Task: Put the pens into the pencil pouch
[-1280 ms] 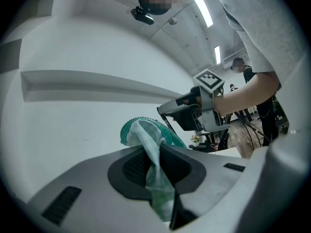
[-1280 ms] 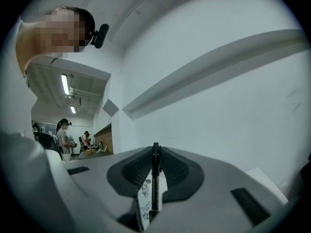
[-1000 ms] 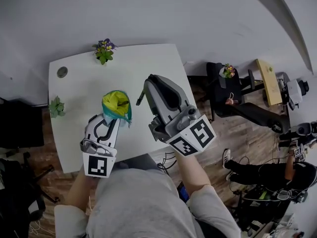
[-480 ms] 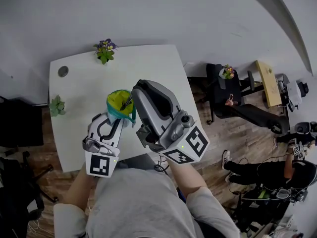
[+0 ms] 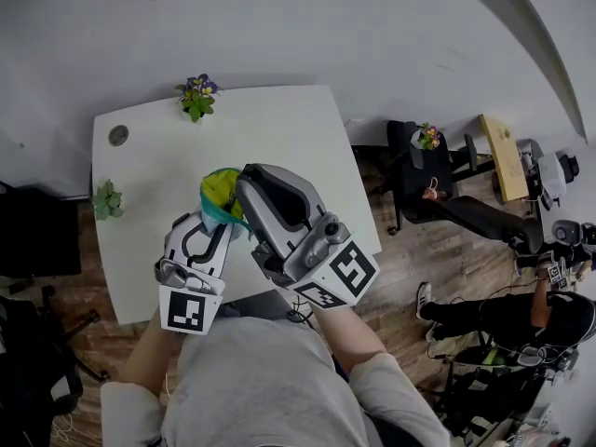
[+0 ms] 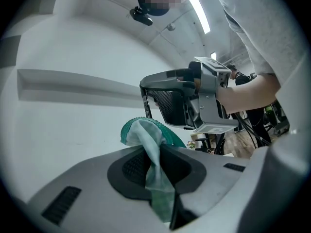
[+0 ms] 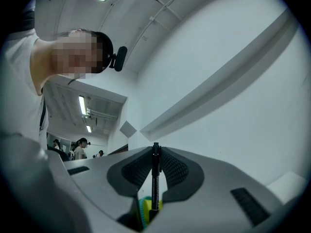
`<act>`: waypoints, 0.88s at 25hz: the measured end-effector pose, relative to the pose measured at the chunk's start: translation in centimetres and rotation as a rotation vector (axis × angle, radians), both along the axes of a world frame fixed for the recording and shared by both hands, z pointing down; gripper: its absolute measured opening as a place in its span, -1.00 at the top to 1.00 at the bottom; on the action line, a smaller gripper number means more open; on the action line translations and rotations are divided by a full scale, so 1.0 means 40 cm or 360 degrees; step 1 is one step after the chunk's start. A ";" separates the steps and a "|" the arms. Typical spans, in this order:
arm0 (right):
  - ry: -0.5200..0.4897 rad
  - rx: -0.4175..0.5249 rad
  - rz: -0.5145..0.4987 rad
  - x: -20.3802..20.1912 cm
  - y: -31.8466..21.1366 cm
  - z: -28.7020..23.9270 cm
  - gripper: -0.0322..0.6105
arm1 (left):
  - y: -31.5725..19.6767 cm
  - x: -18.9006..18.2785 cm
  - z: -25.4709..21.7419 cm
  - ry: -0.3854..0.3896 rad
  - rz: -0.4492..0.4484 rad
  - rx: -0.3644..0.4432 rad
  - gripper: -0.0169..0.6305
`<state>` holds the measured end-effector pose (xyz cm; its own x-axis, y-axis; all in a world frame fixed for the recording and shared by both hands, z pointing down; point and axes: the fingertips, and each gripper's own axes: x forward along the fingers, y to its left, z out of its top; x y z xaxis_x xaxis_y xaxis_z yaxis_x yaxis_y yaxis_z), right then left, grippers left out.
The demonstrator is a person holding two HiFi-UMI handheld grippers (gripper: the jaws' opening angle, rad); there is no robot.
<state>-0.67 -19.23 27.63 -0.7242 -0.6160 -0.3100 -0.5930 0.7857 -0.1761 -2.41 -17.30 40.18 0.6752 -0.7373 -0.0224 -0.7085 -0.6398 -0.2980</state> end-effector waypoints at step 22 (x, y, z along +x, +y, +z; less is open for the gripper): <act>0.0499 -0.0155 -0.0100 -0.088 0.015 0.152 0.68 | 0.003 -0.050 -0.024 0.0045 -0.0041 0.0030 0.72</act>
<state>-4.19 -18.63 33.70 -0.8124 -0.5830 -0.0082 -0.5812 0.8109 -0.0688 -4.43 -17.19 39.23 0.6550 -0.7536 -0.0553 -0.7329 -0.6157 -0.2895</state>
